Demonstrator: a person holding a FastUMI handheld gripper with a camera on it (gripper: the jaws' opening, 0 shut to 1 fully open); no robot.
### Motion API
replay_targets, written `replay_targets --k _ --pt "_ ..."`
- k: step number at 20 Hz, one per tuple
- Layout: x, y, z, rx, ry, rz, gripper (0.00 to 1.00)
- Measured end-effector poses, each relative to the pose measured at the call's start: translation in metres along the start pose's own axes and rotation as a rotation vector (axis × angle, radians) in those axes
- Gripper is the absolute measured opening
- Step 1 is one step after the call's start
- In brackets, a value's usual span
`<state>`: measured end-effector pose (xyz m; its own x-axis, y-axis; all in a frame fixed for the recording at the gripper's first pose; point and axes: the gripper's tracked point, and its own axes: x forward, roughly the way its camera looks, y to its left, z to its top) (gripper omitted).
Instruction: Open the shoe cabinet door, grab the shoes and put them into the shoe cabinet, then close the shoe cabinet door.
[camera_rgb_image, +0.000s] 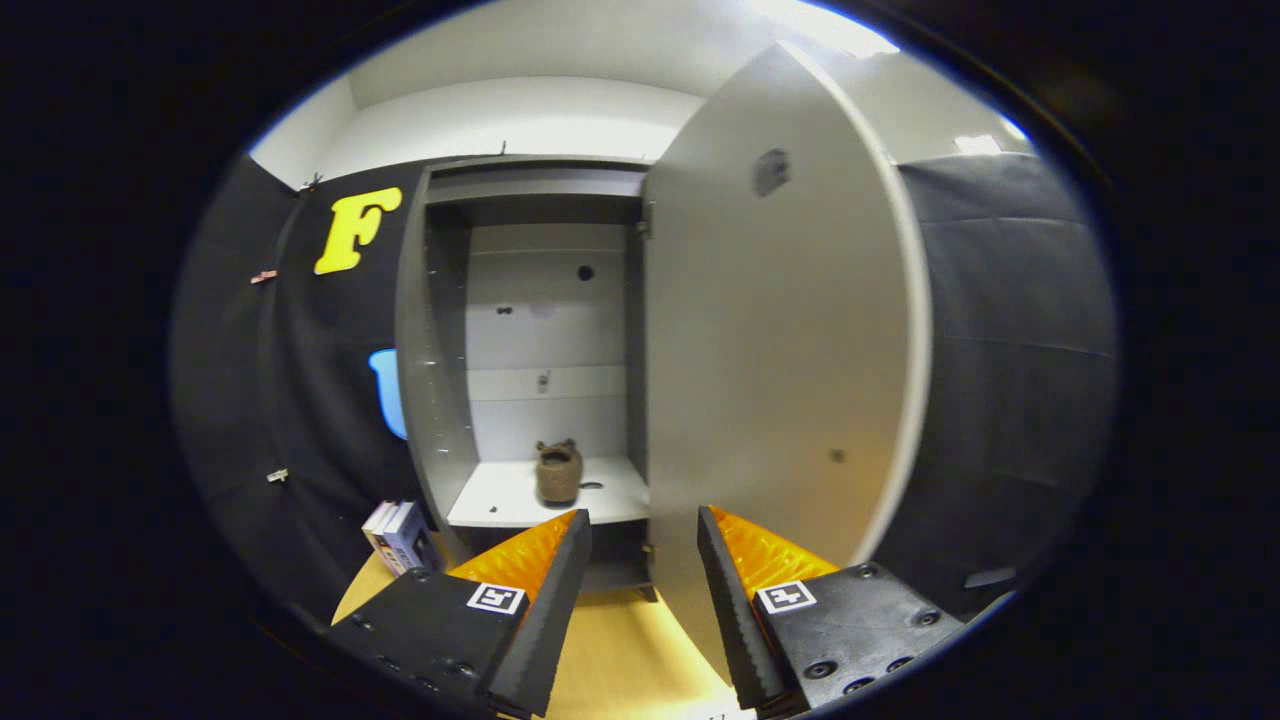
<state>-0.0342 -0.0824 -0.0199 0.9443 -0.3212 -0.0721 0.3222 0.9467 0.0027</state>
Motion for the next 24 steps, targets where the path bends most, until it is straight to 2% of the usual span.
replay_targets --k 2,5,10,15,24 --pt "-0.019 -0.027 0.001 0.011 -0.007 -0.054 0.69" --pt "-0.034 -0.063 0.006 0.028 -0.028 -0.087 0.69" --pt "-0.031 -0.121 0.016 0.024 -0.043 -0.08 0.69" --pt "-0.003 -0.147 0.016 0.034 -0.032 0.044 0.69" --pt "0.036 -0.128 0.004 0.011 0.028 0.289 0.7"
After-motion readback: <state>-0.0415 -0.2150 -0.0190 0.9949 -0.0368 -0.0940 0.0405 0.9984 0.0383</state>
